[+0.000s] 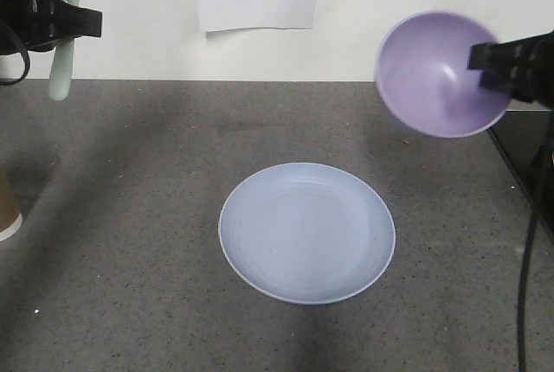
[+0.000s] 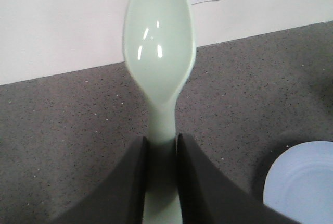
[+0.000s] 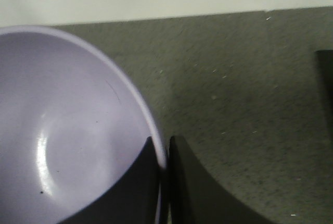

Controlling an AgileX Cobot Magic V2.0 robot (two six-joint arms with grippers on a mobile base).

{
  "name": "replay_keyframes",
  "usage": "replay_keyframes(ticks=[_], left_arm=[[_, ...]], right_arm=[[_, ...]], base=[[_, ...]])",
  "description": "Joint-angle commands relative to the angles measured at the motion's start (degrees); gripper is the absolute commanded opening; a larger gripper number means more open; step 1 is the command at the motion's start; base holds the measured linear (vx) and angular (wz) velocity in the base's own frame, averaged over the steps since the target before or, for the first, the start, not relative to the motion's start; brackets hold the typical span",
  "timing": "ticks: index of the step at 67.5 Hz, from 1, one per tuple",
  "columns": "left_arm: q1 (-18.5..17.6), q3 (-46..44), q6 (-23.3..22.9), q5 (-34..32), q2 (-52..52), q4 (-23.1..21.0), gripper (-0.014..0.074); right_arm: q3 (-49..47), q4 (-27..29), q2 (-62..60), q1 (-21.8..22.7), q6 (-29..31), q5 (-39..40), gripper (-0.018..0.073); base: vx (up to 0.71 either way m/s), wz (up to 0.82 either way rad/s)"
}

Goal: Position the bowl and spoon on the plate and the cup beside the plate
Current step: 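Lower the lavender bowl onto the blue plate and open the right gripper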

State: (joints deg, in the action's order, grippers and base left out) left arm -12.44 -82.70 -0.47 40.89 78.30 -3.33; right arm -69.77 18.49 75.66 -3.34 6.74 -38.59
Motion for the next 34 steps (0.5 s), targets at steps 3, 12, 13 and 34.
replay_keyframes(ticks=[3,12,13,34], left_arm=[[-0.32,-1.54,-0.13,-4.17,-1.55,-0.5,-0.0006],[-0.32,-1.54,-0.13,-3.63,-1.55,-0.5,-0.0006],[-0.32,-1.54,-0.13,-3.56,-1.55,-0.5,-0.0006],[-0.32,-1.54,-0.13,-1.97,-1.55,-0.5,-0.0006]], right_arm=[[-1.63,1.08,3.28,-6.23,1.59,3.24,0.0056],[-1.63,-1.49,8.62,-12.33,1.13,3.44,0.0067],[-1.63,-1.6,9.14,-12.74,0.98,3.49,0.0067],[-1.63,-1.32,15.96,-14.94,0.48,2.72,0.0074]], base=[[0.0,0.0],[0.0,0.0],[0.0,0.0],[0.0,0.0]])
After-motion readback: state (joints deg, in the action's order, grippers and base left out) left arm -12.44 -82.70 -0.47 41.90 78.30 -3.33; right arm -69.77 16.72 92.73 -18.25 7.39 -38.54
